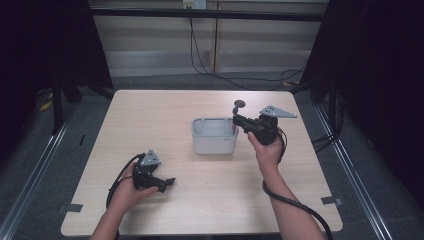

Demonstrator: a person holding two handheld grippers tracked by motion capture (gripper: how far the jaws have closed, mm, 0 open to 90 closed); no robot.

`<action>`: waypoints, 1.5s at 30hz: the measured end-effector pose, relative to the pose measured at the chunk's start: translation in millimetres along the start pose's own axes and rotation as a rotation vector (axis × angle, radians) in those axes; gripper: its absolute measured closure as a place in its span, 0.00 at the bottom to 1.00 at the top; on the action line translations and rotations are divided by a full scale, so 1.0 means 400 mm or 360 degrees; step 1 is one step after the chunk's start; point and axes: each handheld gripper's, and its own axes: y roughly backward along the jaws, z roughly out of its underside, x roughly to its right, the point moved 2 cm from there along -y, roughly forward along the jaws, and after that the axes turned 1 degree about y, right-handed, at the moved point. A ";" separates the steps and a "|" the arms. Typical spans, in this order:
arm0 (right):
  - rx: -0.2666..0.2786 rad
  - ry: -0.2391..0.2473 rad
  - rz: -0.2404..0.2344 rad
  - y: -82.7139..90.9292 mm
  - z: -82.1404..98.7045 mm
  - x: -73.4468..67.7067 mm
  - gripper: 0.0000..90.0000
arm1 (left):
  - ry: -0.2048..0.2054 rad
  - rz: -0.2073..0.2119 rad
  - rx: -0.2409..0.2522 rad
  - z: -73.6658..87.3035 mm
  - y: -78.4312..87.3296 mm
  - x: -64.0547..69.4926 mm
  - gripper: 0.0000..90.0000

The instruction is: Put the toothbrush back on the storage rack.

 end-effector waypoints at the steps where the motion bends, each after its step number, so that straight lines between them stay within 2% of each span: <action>1: 0.0000 0.0000 0.0000 0.000 0.000 0.000 0.92 | 0.0000 0.0000 0.0000 0.000 0.000 0.000 0.09; 12: -0.0003 0.0012 0.0003 0.005 0.009 -0.003 0.92 | -0.0001 -0.0001 0.0000 0.000 0.000 0.000 0.09; 31: -0.0045 0.0082 0.0011 0.015 0.018 -0.010 0.92 | -0.0002 0.0000 0.0000 0.000 0.000 0.000 0.09; 45: -0.0058 0.0094 0.0008 0.015 0.024 -0.015 0.92 | -0.0001 -0.0001 0.0001 0.000 0.000 0.000 0.09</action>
